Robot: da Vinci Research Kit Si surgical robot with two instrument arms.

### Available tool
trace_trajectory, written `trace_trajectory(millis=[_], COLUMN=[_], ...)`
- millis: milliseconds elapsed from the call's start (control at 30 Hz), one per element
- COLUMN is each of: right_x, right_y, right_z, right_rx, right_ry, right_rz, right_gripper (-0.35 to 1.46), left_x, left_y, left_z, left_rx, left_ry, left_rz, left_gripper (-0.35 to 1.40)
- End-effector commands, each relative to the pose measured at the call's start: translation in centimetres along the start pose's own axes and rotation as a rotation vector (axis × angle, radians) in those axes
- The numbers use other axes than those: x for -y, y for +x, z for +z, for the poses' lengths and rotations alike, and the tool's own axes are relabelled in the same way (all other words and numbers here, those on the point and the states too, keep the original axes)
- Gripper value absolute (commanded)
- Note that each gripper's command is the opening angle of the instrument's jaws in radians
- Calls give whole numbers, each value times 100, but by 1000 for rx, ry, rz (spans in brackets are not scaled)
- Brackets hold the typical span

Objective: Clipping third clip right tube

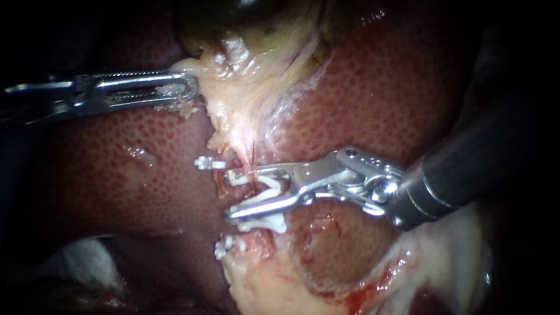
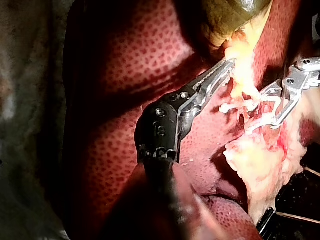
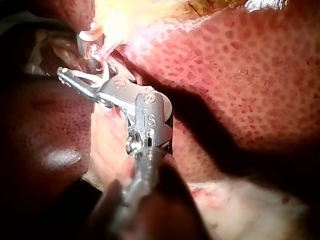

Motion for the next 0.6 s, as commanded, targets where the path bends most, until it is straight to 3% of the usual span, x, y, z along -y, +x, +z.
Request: trace_trajectory(millis=[33, 367, 600], right_x=[-1, -8, -8], right_y=[-1, -2, -4], right_z=[-1, -12, -17], right_rx=[0, -7, -8], right_ry=[-3, -23, -22], right_rz=[0, 17, 53], right_gripper=[41, 9, -35], left_x=[0, 0, 0], left_y=[0, -1, -1], left_z=[0, 1, 1], left_rx=[0, 0, -1], left_ry=[0, 1, 1], left_rz=[0, 0, 0], left_gripper=[-35, -35, -35])
